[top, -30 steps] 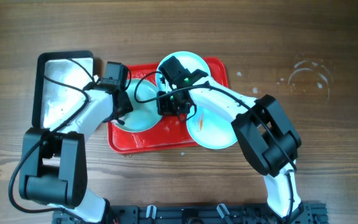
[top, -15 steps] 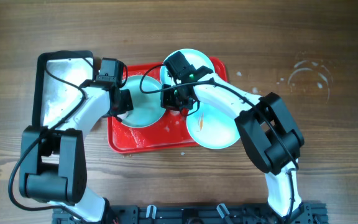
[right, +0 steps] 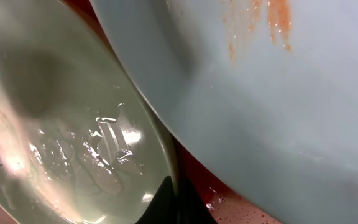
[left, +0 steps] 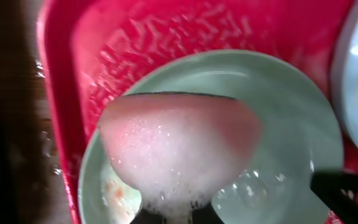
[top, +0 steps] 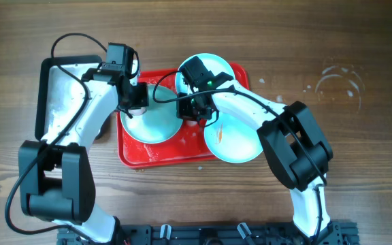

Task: Clean dirty plates on tray and stack at the side
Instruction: 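Keep scrubbing the plate surface with the sponge, left gripper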

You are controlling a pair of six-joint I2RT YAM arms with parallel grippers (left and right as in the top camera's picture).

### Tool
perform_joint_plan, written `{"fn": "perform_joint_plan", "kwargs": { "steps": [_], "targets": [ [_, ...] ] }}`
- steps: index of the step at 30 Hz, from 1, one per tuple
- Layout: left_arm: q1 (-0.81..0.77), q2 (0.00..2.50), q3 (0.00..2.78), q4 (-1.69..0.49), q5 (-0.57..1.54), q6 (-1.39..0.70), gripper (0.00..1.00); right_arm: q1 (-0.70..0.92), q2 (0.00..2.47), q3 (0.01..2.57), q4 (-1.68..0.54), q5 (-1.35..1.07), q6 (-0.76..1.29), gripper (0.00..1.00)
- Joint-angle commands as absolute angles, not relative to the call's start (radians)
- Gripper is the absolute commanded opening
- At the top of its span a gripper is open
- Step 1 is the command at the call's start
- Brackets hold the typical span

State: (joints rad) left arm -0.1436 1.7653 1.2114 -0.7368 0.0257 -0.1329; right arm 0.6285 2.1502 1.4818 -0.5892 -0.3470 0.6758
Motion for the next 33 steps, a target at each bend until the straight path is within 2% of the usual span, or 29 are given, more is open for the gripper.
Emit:
{"fn": "perform_joint_plan", "kwargs": {
  "steps": [1,12,17,22,28,33],
  "targets": [
    [-0.146,1.762,1.150,-0.725,-0.142,-0.192,0.04,0.628,2.177,1.480,-0.596,-0.316,0.657,0.04],
    [-0.156,1.845,0.980,-0.580,-0.168,-0.199,0.04,0.628,2.177,1.480,-0.596,-0.327,0.654,0.04],
    [-0.186,1.903,0.980,-0.520,-0.014,-0.199,0.04,0.629,2.177,1.480,-0.596,-0.328,0.650,0.04],
    [-0.274,2.008,0.980,-0.490,0.017,-0.219,0.04,0.629,2.177,1.480,-0.595,-0.331,0.647,0.04],
    [-0.283,2.013,0.980,-0.479,0.292,-0.218,0.04,0.629,2.177,1.480,-0.596,-0.331,0.643,0.04],
    [-0.283,2.013,0.980,-0.530,0.427,-0.217,0.04,0.629,2.177,1.480,-0.596,-0.331,0.643,0.04]
  ]
}}
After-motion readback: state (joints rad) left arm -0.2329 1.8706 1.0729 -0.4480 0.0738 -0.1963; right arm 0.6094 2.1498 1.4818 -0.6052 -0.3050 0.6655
